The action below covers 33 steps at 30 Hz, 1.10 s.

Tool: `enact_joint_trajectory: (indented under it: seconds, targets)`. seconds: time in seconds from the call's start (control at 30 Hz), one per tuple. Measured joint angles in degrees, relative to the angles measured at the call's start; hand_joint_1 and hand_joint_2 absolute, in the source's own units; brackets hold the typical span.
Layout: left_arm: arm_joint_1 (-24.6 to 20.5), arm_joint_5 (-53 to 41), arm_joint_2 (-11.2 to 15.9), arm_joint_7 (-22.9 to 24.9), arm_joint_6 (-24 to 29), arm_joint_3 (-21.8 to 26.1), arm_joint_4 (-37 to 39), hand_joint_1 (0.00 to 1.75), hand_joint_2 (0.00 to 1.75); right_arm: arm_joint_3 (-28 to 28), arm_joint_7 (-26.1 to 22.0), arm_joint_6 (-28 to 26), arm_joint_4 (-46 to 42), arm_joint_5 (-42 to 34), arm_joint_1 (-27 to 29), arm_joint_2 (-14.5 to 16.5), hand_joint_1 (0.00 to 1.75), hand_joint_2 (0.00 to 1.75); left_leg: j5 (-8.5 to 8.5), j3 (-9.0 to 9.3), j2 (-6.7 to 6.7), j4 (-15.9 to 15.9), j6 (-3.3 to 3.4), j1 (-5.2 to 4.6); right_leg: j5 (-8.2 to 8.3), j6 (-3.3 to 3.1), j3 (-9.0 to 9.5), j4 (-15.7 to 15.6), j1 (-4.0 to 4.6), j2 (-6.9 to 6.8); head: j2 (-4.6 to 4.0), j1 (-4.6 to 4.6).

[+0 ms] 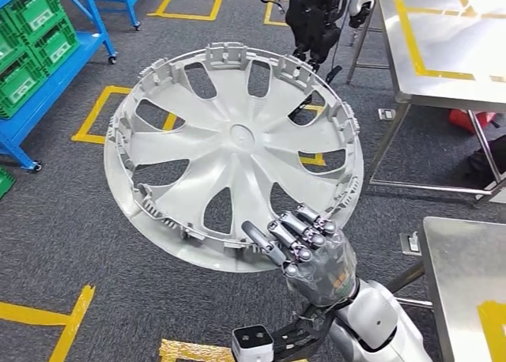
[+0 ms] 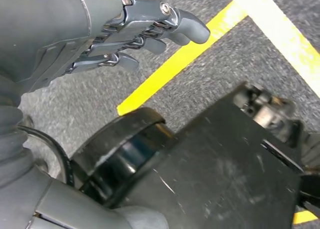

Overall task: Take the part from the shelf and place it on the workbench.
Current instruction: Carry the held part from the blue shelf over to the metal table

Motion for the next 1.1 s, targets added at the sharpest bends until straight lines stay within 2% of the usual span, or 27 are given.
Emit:
enact_joint_trajectory:
  seconds: [0.03,0.1,0.13,0.17,0.23,0.3,0.37,0.4,0.43,0.47,0.5,0.53,0.6,0.63,0.73,0.8,0.83,0.9,0.93,0.97,1.0,1.07,1.1]
  targets:
    - [-0.1,-0.1,0.0,0.0,0.0,0.0,0.0,0.00,1.75,0.0,0.1,0.0,0.0,0.0,0.0,0.0,1.75,1.75,-0.16,0.05,0.60,0.1,-0.21,0.03,1.77,0.08,2.24,-4.0,-0.08,-0.82,0.00,0.01]
    - [-0.2,-0.2,0.0,0.0,0.0,0.0,0.0,0.00,1.75,0.1,0.2,0.0,0.0,0.0,-0.2,0.0,1.75,1.75,-0.58,0.04,1.60,0.5,-0.82,-0.21,3.64,-0.27,6.28,-10.8,0.20,-2.69,0.01,0.03]
    - [-0.2,-0.3,0.0,0.1,-0.1,0.0,0.0,0.00,1.75,0.1,0.3,0.0,0.0,0.0,-0.3,0.0,1.75,1.75,-0.72,0.05,2.02,0.7,-1.10,-0.35,3.76,-0.67,7.14,-12.3,0.36,-3.09,0.01,-0.02]
    - [-0.2,-0.4,0.0,0.1,-0.1,0.0,0.0,0.00,1.75,0.1,0.4,0.0,0.0,0.0,-0.4,0.0,1.75,1.75,-0.80,0.08,2.45,0.8,-1.35,-0.46,3.55,-1.16,7.26,-12.6,0.56,-2.89,0.01,-0.06]
    - [-0.3,-0.5,0.0,0.2,-0.1,0.0,0.0,0.00,1.75,0.1,0.5,0.0,0.0,0.0,-0.4,0.0,1.75,1.75,-1.05,0.28,3.03,0.9,-1.85,-0.29,3.74,-2.03,7.01,-12.6,0.53,-1.65,0.00,-0.16]
    - [-0.5,-0.6,0.0,0.2,-0.1,0.0,0.0,0.00,1.75,0.1,0.5,0.0,0.0,0.0,-0.6,0.1,1.75,1.75,-2.92,-0.42,1.19,3.1,-2.34,-0.01,3.90,-2.73,7.01,-12.7,0.41,-0.58,0.00,-0.29]
    - [-0.4,-0.6,0.0,0.2,-0.1,0.0,0.0,0.00,1.75,0.1,0.5,0.0,0.1,0.0,-0.7,0.1,1.75,1.75,-6.79,-3.40,-1.50,10.0,-2.51,0.11,3.97,-3.21,6.99,-12.7,0.44,0.56,0.00,-0.49]
    - [-0.3,-0.6,0.0,0.2,-0.1,0.0,0.0,0.00,1.75,0.2,0.5,0.0,0.1,0.0,-0.8,0.1,1.75,1.75,-8.47,-5.29,-2.08,14.1,-2.46,0.09,3.98,-3.36,6.97,-12.7,0.56,1.10,0.00,-0.55]
    - [-0.2,-0.7,0.0,0.2,-0.1,0.0,0.0,0.00,1.75,0.2,0.5,0.0,0.1,0.0,-0.7,0.1,1.75,1.75,-9.24,-6.72,-2.31,17.0,-2.35,0.06,4.00,-3.45,6.98,-12.7,0.70,1.65,0.00,-0.55]
    - [-0.2,-0.7,0.0,0.2,-0.1,0.0,0.0,0.00,1.75,0.2,0.4,0.0,0.1,0.1,-0.8,0.1,1.75,1.75,-8.77,-7.23,-2.38,17.7,-2.14,0.02,4.00,-3.49,7.03,-12.7,0.84,2.13,0.00,-0.56]
    - [-0.3,-0.7,0.0,0.2,-0.1,0.0,0.0,0.00,1.75,0.2,0.4,0.0,0.1,0.1,-0.8,0.1,1.75,1.75,-7.19,-6.70,-2.44,16.2,-1.84,-0.05,4.01,-3.51,7.12,-12.7,0.97,2.57,0.00,-0.55]
    - [-0.4,-0.8,0.0,0.3,-0.1,0.0,0.0,0.00,1.75,0.2,0.3,0.0,0.2,0.1,-0.8,0.1,1.75,1.75,-4.87,-5.32,-2.58,12.9,-1.44,-0.17,4.01,-3.51,7.25,-12.7,1.06,3.00,0.00,-0.55]
    - [-0.4,-0.9,0.1,0.3,-0.1,0.0,0.0,0.00,1.75,0.1,-0.1,0.0,0.2,0.1,-0.9,0.1,1.75,1.75,-1.27,-2.15,-3.32,5.3,-0.51,-0.54,4.02,-3.42,7.29,-12.6,1.13,3.57,0.00,-0.53]
    - [-0.5,-0.9,0.2,0.3,-0.1,0.0,0.0,0.00,1.75,0.1,-0.4,0.0,0.2,0.1,-1.0,0.1,1.75,1.75,-0.57,-1.26,-3.65,3.0,-0.21,-0.72,4.09,-3.25,7.13,-12.6,1.11,3.73,0.00,-0.55]
    - [-0.6,-1.2,0.2,0.3,-0.3,0.0,0.0,0.00,1.75,0.1,-1.5,0.0,0.1,0.1,-1.2,0.1,1.75,1.75,-0.32,-0.83,-3.72,1.1,0.09,-0.82,4.34,-2.42,6.59,-12.6,0.94,3.88,0.00,-0.58]
    - [-0.6,-1.3,0.2,0.3,-0.3,0.0,0.0,0.00,1.75,0.1,-2.0,0.0,0.1,0.0,-1.3,0.1,1.75,1.75,0.25,-0.50,-3.36,0.2,0.35,-0.55,3.19,-1.90,5.70,-11.2,0.99,2.96,-0.01,-0.47]
    - [-0.6,-1.4,0.2,0.3,-0.3,0.1,0.0,0.00,1.75,0.1,-2.1,0.0,0.1,0.0,-1.4,0.1,1.75,1.75,0.50,-0.37,-3.13,-0.2,0.47,-0.40,1.75,-1.65,4.56,-8.9,0.98,2.23,-0.01,-0.38]
    - [-0.6,-1.4,0.2,0.3,-0.3,0.1,0.0,0.00,1.75,0.2,-2.3,0.0,0.1,0.0,-1.5,0.1,1.75,1.75,0.59,-0.42,-2.69,-0.3,0.60,-0.46,-1.82,-1.15,1.22,-1.6,0.82,1.03,0.00,-0.23]
    - [-0.5,-1.5,0.1,0.3,-0.3,0.1,0.0,0.00,1.75,0.2,-2.3,0.0,0.1,0.0,-1.5,0.1,1.75,1.75,0.58,-0.46,-2.44,-0.2,0.59,-0.45,-2.92,-0.90,-0.24,1.6,0.66,0.79,0.00,-0.20]
    - [-0.4,-1.5,0.1,0.3,-0.3,0.1,0.0,0.00,1.75,0.2,-2.4,0.0,0.1,0.0,-1.5,0.1,1.75,1.75,0.57,-0.47,-2.22,-0.2,0.57,-0.41,-3.05,-0.69,-0.88,3.1,0.48,0.65,0.00,-0.19]
    - [-0.4,-1.5,0.1,0.3,-0.3,0.1,0.0,0.00,1.75,0.2,-2.4,0.0,0.1,0.0,-1.5,0.1,1.75,1.75,0.52,-0.48,-2.07,-0.1,0.47,-0.34,-2.15,-0.47,-0.43,2.4,0.26,0.53,0.00,-0.16]
    - [-0.4,-1.7,0.1,0.3,-0.3,0.1,0.0,0.00,1.75,0.2,-2.5,0.0,0.2,0.0,-1.5,0.1,1.75,1.75,0.22,-0.49,-1.94,0.3,-0.04,-0.17,1.17,0.04,3.45,-4.7,-0.19,-0.07,0.00,-0.13]
    - [-0.4,-1.8,0.1,0.4,-0.3,0.1,0.0,0.00,1.75,0.2,-2.6,0.0,0.2,0.0,-1.5,0.1,1.75,1.75,-0.03,-0.62,-1.93,0.7,-0.44,-0.22,2.24,0.07,5.55,-8.4,-0.30,-0.30,0.00,-0.03]
